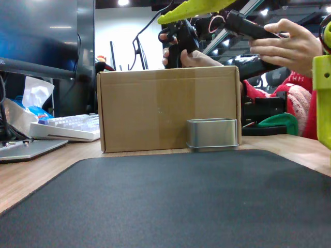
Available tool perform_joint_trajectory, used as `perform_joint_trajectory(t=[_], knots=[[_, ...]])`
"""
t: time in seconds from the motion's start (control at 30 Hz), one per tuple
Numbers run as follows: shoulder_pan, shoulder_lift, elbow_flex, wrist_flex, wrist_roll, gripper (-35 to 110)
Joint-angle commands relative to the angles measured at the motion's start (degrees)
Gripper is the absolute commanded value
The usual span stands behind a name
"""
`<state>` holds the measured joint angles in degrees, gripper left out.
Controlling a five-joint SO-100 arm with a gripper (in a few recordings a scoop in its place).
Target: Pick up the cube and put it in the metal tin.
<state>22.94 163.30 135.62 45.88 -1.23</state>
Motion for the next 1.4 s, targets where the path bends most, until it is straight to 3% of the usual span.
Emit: perform_joint_trajectory(t=[0.0,0.37,0.4,0.63,1.07,1.37], knots=[[-1.76,2.72,0.62,0.97,-0.35,18],[-12.30,16.35,14.41,4.66,-1.58,15],[-12.83,17.67,16.26,4.66,-1.76,8],[-19.25,23.55,26.98,5.01,-1.23,1],[-19.60,29.36,40.78,4.31,-4.04,0],[-16.96,29.36,40.96,4.48,-3.43,0]])
